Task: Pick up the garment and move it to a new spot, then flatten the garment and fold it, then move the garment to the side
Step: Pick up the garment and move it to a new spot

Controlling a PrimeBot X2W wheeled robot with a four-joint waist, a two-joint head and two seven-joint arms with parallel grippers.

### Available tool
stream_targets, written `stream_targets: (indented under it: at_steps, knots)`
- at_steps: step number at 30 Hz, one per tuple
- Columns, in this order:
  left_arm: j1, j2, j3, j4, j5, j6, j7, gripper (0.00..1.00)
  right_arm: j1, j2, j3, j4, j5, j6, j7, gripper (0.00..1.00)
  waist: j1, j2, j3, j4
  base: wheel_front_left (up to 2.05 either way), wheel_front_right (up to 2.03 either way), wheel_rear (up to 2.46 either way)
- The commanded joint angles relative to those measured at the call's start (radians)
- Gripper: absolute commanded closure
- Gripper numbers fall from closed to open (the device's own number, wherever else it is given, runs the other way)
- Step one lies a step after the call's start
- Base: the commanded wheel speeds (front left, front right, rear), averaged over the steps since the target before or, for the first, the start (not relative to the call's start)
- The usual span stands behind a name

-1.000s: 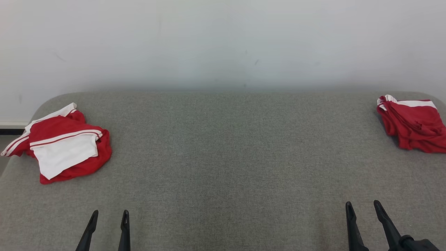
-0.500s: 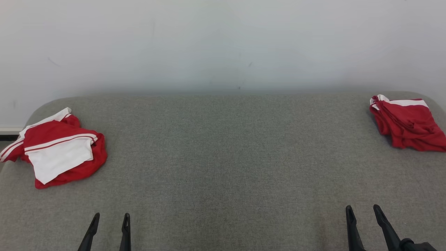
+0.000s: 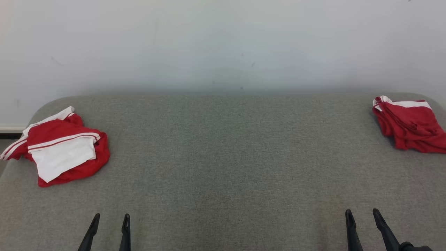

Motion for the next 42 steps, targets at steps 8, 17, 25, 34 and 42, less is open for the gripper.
stream_targets:
  at_steps: [8,17,25,34,42]
  knots:
    - [-0.017,0.009,-0.005,0.007,-0.002,0.003,-0.003,0.00,0.014,0.002,-0.001,0.005,0.011,-0.002,-0.007,0.00,0.0000,0.0000,0.000,0.047,0.00,0.00,0.00]
    - [-0.012,0.029,0.001,0.002,-0.012,0.015,0.006,0.00,0.018,0.001,0.008,0.031,0.031,-0.002,-0.024,0.00,0.0000,0.0000,0.000,0.195,0.00,0.00,0.00]
    - [-0.017,0.042,-0.002,-0.004,-0.019,0.022,0.016,0.00,0.007,0.001,0.017,0.051,0.040,-0.002,-0.034,0.00,0.0000,0.0000,0.002,0.324,0.00,0.00,0.00]
    - [-0.021,0.050,0.002,-0.009,-0.035,0.031,0.018,0.00,-0.008,0.001,0.027,0.060,0.037,-0.002,-0.038,0.00,0.0000,0.0000,0.014,0.439,0.00,0.00,0.00]
    - [-0.007,0.050,0.016,-0.016,-0.050,0.049,0.010,0.00,-0.024,0.001,0.042,0.059,0.023,-0.002,-0.029,0.00,0.0000,0.0000,0.023,0.486,0.00,0.00,0.00]
